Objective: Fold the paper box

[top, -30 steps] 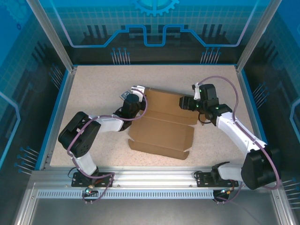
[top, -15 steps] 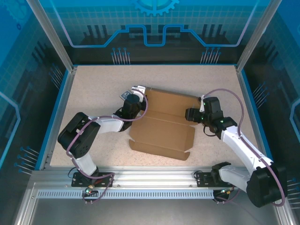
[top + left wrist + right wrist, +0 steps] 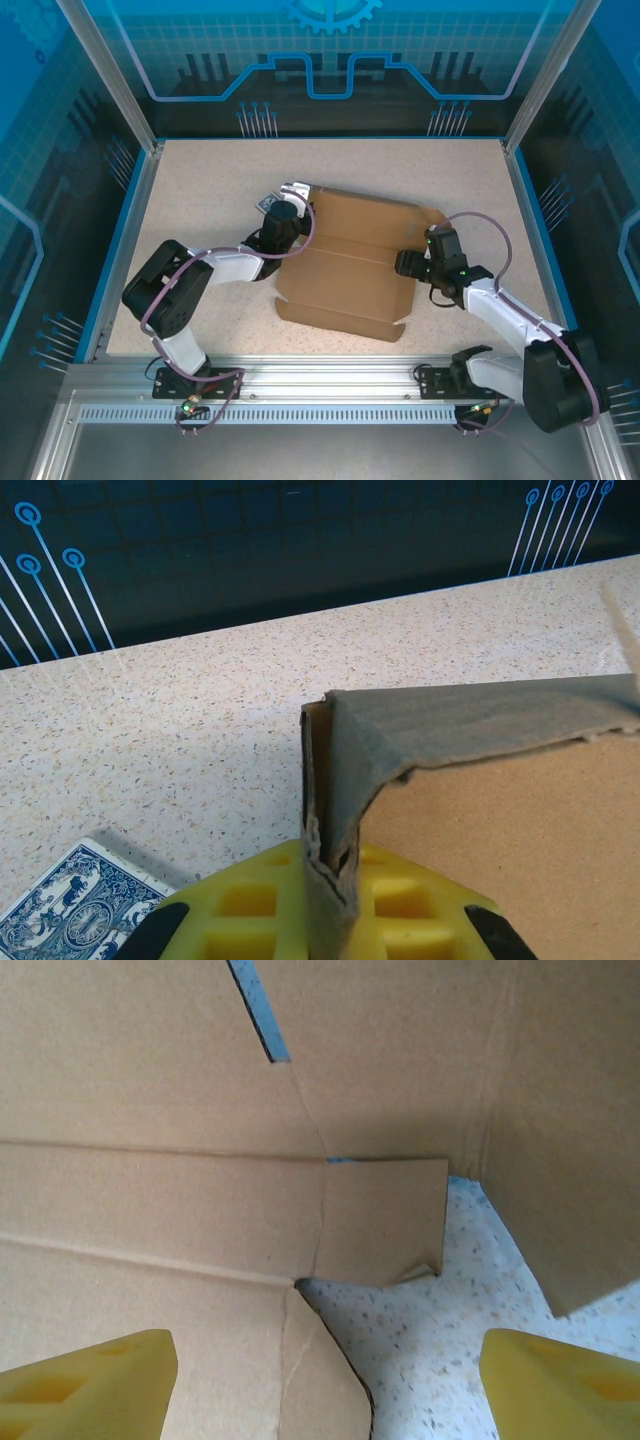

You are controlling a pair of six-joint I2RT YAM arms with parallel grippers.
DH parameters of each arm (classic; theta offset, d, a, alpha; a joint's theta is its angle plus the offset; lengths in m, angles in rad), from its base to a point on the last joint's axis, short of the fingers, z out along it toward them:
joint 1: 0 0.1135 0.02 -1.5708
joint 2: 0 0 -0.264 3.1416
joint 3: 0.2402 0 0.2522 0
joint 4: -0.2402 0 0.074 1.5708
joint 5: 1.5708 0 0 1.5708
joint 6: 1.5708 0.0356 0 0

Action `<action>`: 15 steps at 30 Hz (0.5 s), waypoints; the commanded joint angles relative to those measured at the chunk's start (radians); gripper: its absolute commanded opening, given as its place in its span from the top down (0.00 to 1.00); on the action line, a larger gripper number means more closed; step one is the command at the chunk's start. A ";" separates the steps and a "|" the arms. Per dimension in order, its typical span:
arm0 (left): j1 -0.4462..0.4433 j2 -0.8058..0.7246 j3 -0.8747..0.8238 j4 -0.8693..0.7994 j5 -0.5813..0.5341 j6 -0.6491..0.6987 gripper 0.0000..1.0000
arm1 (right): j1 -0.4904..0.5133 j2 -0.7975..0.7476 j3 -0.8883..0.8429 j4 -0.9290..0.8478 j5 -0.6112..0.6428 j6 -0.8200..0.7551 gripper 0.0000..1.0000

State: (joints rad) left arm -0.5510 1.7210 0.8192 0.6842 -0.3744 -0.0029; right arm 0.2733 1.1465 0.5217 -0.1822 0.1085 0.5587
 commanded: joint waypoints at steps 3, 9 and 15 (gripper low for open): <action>-0.005 -0.040 -0.006 0.028 -0.012 -0.031 1.00 | 0.000 0.072 -0.018 0.116 0.032 0.056 0.20; -0.005 -0.045 -0.008 0.028 -0.012 -0.027 1.00 | 0.004 0.115 -0.027 0.159 0.057 0.071 0.20; -0.006 -0.043 -0.007 0.030 -0.009 -0.027 1.00 | 0.007 0.163 -0.030 0.211 0.042 0.079 0.20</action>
State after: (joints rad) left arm -0.5510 1.7130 0.8162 0.6846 -0.3744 -0.0025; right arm 0.2745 1.2915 0.5049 -0.0242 0.1425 0.6155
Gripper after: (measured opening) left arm 0.097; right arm 0.800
